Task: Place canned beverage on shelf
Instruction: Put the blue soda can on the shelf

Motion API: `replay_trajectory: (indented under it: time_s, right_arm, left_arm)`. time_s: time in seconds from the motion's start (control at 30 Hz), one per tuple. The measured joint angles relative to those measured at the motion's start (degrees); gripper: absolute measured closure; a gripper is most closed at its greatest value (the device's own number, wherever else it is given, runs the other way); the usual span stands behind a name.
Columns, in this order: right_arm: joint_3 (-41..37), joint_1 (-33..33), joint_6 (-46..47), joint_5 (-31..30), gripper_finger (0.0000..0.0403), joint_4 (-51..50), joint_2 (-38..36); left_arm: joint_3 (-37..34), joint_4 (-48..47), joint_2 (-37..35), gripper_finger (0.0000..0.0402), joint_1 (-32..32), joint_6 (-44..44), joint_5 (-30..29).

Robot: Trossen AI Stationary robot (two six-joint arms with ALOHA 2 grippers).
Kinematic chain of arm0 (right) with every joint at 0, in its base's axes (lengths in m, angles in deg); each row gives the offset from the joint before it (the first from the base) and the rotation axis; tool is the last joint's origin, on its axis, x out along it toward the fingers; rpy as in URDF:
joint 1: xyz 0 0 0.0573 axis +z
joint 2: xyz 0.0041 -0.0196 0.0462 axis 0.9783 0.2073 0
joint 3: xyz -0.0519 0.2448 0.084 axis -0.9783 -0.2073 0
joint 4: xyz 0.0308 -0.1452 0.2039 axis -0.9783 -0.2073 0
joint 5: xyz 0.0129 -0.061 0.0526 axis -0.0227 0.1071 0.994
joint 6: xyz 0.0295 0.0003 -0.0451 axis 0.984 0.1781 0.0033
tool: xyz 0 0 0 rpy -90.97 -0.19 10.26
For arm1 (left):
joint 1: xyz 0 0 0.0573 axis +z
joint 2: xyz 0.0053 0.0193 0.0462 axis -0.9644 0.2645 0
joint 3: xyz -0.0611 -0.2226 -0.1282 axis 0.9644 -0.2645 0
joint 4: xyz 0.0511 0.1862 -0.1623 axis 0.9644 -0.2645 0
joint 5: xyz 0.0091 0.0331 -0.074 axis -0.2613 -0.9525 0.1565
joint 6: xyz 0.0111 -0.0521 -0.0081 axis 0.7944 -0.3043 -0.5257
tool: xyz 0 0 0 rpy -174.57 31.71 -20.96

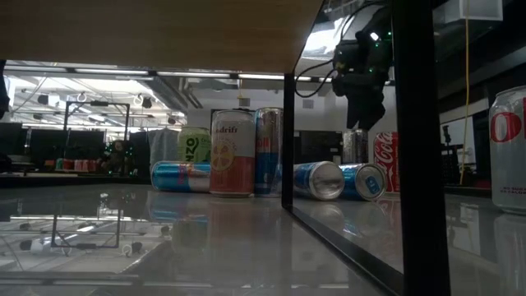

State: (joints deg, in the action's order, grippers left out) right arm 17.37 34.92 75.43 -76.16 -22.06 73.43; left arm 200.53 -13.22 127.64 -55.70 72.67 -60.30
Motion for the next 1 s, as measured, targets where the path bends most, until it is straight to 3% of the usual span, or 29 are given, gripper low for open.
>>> replay_trajectory:
  time_s: [0.57,0.7,1.0]
  right_arm:
    - [-5.4,0.0,0.0,-2.5,0.0018,5.9,0.0]
    - [-6.7,0.0,0.0,-2.5,0.0061,6.4,0.0]
    - [-6.8,0.0,-0.6,-2.0,0.02,6.8,0.0]
  left_arm:
    - [0.0,0.0,0.0,0.0125,0.0,0.0,0.0]
    - [0.0,0.0,0.0,0.0125,0.0,0.0,0.0]
    - [0.0,0.0,-0.1,0.0125,-0.6,-0.3,0.3]
